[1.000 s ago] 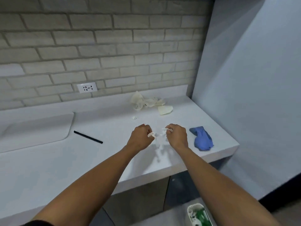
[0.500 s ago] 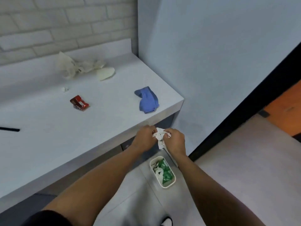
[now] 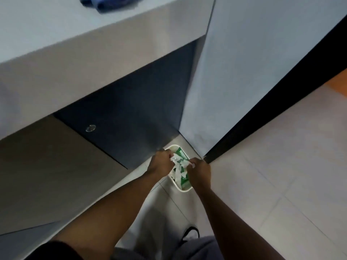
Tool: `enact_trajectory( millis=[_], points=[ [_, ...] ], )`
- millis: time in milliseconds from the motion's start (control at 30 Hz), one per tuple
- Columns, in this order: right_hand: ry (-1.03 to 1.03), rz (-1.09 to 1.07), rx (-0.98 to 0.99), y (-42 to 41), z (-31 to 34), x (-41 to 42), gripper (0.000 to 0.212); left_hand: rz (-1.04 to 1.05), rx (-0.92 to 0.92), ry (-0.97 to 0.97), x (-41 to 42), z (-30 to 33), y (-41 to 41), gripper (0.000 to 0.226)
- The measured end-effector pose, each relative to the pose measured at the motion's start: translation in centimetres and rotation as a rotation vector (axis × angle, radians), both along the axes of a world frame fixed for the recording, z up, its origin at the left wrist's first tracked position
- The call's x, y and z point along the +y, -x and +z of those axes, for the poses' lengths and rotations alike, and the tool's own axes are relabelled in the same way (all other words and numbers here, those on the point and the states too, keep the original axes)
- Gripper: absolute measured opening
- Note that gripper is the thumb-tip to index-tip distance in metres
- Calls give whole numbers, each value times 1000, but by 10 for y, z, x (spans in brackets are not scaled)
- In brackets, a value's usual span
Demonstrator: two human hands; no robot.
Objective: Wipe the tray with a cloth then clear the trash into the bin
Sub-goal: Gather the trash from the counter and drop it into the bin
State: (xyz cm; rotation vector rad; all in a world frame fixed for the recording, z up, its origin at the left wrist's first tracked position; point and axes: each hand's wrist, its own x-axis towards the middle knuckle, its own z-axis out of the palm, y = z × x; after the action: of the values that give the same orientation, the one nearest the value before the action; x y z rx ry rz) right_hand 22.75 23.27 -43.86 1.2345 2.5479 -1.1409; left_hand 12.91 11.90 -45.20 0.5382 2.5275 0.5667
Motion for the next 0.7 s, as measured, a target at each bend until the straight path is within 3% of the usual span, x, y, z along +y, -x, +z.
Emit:
enact_trajectory(
  millis=[100, 233, 367, 533, 700],
  points=[
    [81, -72, -52, 3, -73, 7, 31, -37, -3, 23, 18, -76, 9, 26],
    [81, 11, -150, 5, -164, 15, 35, -46, -58, 24, 34, -169, 15, 41],
    [2, 123, -248, 13, -200, 15, 43, -117, -76, 33, 26, -210, 14, 59],
    [6, 149, -225, 19, -163, 12, 44, -89, -79, -2, 21, -179, 15, 47],
    [-30, 240, -170, 21, -50, 1, 36, -95, -37, -39, 13, -65, 14, 28]
  ],
)
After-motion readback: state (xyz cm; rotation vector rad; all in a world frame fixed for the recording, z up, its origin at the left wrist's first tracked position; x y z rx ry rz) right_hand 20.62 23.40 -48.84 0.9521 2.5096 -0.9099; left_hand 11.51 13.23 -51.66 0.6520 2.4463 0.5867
